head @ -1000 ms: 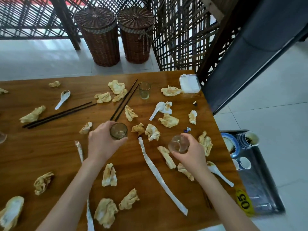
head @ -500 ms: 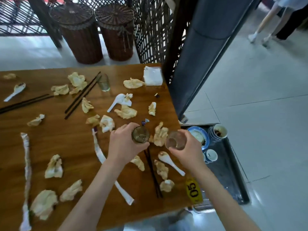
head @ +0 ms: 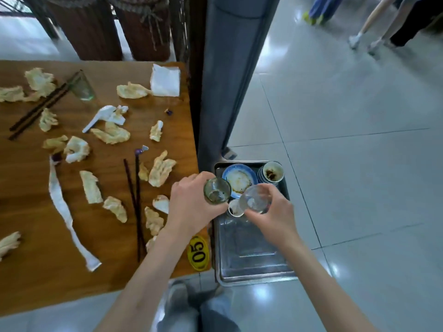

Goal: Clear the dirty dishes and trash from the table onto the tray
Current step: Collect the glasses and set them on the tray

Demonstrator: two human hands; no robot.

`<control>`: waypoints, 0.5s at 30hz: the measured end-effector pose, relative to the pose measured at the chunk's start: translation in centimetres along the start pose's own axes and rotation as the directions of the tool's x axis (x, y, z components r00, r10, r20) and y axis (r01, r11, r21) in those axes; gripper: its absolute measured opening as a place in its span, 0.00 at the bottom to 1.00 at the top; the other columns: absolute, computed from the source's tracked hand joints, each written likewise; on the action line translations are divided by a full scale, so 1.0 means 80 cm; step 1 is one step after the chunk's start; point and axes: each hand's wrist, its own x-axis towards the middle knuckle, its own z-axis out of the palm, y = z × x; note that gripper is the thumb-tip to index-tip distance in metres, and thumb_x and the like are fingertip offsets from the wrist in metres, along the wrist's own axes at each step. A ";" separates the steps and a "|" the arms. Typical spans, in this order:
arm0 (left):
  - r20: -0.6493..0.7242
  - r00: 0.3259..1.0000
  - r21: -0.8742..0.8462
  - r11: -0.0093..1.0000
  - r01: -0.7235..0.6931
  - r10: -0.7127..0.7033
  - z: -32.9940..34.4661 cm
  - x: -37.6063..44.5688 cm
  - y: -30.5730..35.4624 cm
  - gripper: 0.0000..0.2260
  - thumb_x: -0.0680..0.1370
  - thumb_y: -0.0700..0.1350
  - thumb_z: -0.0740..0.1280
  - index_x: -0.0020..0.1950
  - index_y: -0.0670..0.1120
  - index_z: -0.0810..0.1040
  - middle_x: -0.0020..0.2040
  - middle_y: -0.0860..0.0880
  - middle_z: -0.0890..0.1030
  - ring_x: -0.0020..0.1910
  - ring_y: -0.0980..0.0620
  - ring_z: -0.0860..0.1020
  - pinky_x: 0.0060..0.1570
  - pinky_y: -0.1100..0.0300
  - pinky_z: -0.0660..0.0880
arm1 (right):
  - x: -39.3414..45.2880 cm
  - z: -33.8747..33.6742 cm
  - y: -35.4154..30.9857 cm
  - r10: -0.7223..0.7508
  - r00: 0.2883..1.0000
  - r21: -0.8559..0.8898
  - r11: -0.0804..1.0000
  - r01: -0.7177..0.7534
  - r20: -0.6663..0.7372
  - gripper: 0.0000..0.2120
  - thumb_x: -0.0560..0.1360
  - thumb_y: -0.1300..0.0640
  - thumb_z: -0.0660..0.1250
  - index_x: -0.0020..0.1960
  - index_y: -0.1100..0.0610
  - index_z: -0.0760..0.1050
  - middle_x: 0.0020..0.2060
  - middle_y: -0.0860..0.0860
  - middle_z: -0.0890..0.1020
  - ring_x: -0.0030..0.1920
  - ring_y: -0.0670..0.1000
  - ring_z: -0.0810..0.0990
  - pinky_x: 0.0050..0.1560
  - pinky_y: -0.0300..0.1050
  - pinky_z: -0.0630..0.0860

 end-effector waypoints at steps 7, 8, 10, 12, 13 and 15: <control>0.137 0.985 0.097 0.988 -0.121 0.107 0.062 0.002 0.037 0.25 0.65 0.58 0.74 0.58 0.51 0.75 0.48 0.54 0.79 0.45 0.54 0.73 0.50 0.55 0.72 | -0.017 -0.030 0.071 0.067 0.997 -0.044 0.997 -0.069 -0.050 0.27 0.62 0.55 0.78 0.58 0.51 0.73 0.45 0.43 0.78 0.44 0.42 0.77 0.41 0.25 0.69; 0.142 0.984 0.108 0.986 -0.126 0.110 0.073 0.001 0.042 0.25 0.65 0.58 0.74 0.59 0.51 0.74 0.48 0.54 0.79 0.46 0.54 0.73 0.50 0.55 0.72 | -0.017 -0.032 0.082 0.070 0.996 -0.046 0.996 -0.073 -0.053 0.27 0.62 0.55 0.78 0.58 0.51 0.73 0.45 0.42 0.78 0.44 0.43 0.77 0.40 0.25 0.68; 0.150 0.983 0.129 0.984 -0.127 0.107 0.094 -0.002 0.048 0.26 0.65 0.58 0.74 0.59 0.52 0.74 0.49 0.54 0.79 0.46 0.55 0.73 0.50 0.56 0.72 | -0.015 -0.036 0.102 0.077 0.996 -0.050 0.996 -0.080 -0.053 0.25 0.62 0.56 0.77 0.57 0.51 0.73 0.44 0.42 0.78 0.44 0.44 0.77 0.40 0.25 0.68; 0.147 0.985 0.148 0.983 -0.111 0.090 0.118 -0.007 0.052 0.26 0.65 0.58 0.74 0.59 0.53 0.74 0.50 0.54 0.79 0.47 0.54 0.73 0.50 0.56 0.72 | -0.012 -0.039 0.125 0.079 0.996 -0.056 0.995 -0.081 -0.043 0.25 0.63 0.55 0.77 0.57 0.52 0.73 0.44 0.43 0.78 0.44 0.44 0.77 0.40 0.25 0.68; 0.141 0.987 0.159 0.982 -0.102 0.080 0.131 -0.010 0.052 0.25 0.65 0.57 0.74 0.59 0.53 0.74 0.50 0.54 0.80 0.47 0.54 0.73 0.50 0.55 0.72 | -0.009 -0.039 0.136 0.077 0.996 -0.059 0.995 -0.079 -0.036 0.25 0.63 0.55 0.77 0.57 0.52 0.73 0.44 0.43 0.79 0.44 0.44 0.77 0.41 0.26 0.68; 0.130 0.990 0.186 0.980 -0.073 0.049 0.158 -0.017 0.049 0.25 0.64 0.57 0.73 0.59 0.53 0.74 0.49 0.54 0.80 0.46 0.53 0.73 0.49 0.55 0.71 | -0.006 -0.036 0.161 0.076 0.997 -0.055 0.996 -0.076 -0.009 0.25 0.63 0.54 0.77 0.57 0.51 0.73 0.44 0.43 0.79 0.43 0.44 0.77 0.41 0.27 0.68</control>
